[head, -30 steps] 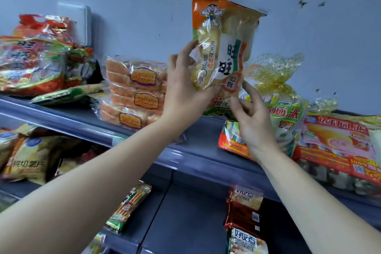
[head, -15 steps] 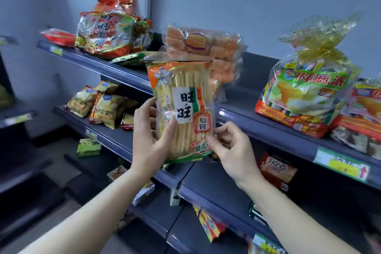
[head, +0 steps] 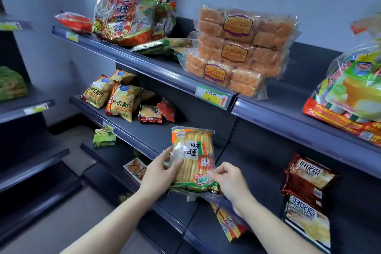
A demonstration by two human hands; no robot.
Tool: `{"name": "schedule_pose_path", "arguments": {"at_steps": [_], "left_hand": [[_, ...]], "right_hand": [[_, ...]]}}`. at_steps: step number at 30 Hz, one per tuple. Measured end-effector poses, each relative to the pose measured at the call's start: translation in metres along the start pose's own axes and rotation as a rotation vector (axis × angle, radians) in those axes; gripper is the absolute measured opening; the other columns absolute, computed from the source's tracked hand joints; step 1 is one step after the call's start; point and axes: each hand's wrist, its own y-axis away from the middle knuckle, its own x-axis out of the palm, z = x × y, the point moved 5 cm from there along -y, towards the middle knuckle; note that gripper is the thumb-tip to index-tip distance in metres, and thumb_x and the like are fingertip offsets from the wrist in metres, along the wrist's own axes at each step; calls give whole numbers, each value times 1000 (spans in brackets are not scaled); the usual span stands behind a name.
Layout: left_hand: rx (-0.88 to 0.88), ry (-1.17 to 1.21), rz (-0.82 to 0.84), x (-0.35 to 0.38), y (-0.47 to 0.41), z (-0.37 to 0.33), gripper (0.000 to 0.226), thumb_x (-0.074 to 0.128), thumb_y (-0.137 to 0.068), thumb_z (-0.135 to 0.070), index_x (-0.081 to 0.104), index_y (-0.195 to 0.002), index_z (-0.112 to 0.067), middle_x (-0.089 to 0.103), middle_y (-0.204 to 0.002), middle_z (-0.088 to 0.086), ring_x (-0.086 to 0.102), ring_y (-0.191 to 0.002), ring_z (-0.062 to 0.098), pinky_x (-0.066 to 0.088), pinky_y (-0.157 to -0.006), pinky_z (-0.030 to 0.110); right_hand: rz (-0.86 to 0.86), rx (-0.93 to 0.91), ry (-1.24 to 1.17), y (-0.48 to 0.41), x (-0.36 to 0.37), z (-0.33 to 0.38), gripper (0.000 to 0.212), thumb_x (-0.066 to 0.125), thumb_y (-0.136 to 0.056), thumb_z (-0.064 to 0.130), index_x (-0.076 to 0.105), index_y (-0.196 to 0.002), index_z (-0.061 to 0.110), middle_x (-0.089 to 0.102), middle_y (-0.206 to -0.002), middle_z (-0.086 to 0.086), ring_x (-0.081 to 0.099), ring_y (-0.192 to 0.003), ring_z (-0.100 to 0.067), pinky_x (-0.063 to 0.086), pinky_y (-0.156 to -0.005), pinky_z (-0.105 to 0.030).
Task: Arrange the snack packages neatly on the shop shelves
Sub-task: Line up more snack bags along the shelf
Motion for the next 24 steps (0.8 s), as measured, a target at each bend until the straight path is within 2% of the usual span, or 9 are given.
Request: {"name": "schedule_pose_path", "arguments": {"at_steps": [3,6,11,13,15,17,19,21,24], "left_hand": [[-49,-94,169,5,-27,15,74,70,-75,-58,44,-140,-35,51,-137,-9,56,-113,11,48,-98,36],[-13,-180,266,10,-57,19,73,76,-73,-50,46,-138,-35,48,-137,-8,49,-122,12,41,-99,27],[52,-330,310,24,-108,25,63,75,-80,-37,50,-137,-29,49,-126,-3,54,-110,16,44,-91,28],[77,-359,333,31,-125,30,59,73,-82,-34,50,-137,-27,47,-126,-3,54,-109,16,44,-93,29],[107,-376,353,38,-139,37,54,68,-88,-28,49,-138,-24,45,-132,-2,55,-109,15,42,-94,25],[139,-396,363,46,-152,45,49,60,-92,-20,48,-140,-20,44,-137,1,56,-112,17,41,-96,24],[146,-449,387,54,-162,57,50,54,-94,-16,44,-143,-19,41,-141,4,51,-122,20,38,-100,24],[141,-514,445,62,-168,69,55,53,-95,-18,37,-147,-21,36,-147,4,43,-131,21,35,-104,25],[180,-601,551,74,-171,80,60,52,-96,-22,27,-151,-23,26,-156,5,31,-141,23,29,-110,26]], "right_hand": [[-81,120,-39,-25,10,-8,24,66,-88,16,48,-72,10,54,-73,-3,49,-71,-16,34,-59,-28],[-141,208,-78,-51,20,-18,22,63,-91,17,49,-76,9,55,-75,-2,47,-70,-13,35,-58,-27],[-238,293,-96,-93,36,-33,17,62,-92,23,56,-83,10,61,-89,-5,51,-77,-15,38,-60,-26],[-246,341,-129,-107,45,-43,18,61,-92,28,57,-88,11,62,-95,-4,54,-82,-15,45,-67,-30],[-250,408,-201,-119,55,-55,19,63,-91,31,59,-93,13,63,-100,-5,58,-93,-21,54,-83,-44],[-253,476,-312,-129,63,-66,17,65,-91,26,58,-97,11,61,-105,-8,59,-97,-26,55,-86,-47],[-246,519,-449,-136,72,-73,16,63,-92,11,55,-104,7,58,-110,-12,59,-99,-28,57,-81,-43],[-263,538,-527,-139,77,-76,31,57,-92,-3,48,-117,13,56,-117,-14,58,-103,-29,55,-77,-37],[-304,534,-368,-142,76,-84,48,55,-88,-4,44,-132,13,60,-118,-9,60,-106,-25,51,-89,-34]]}}
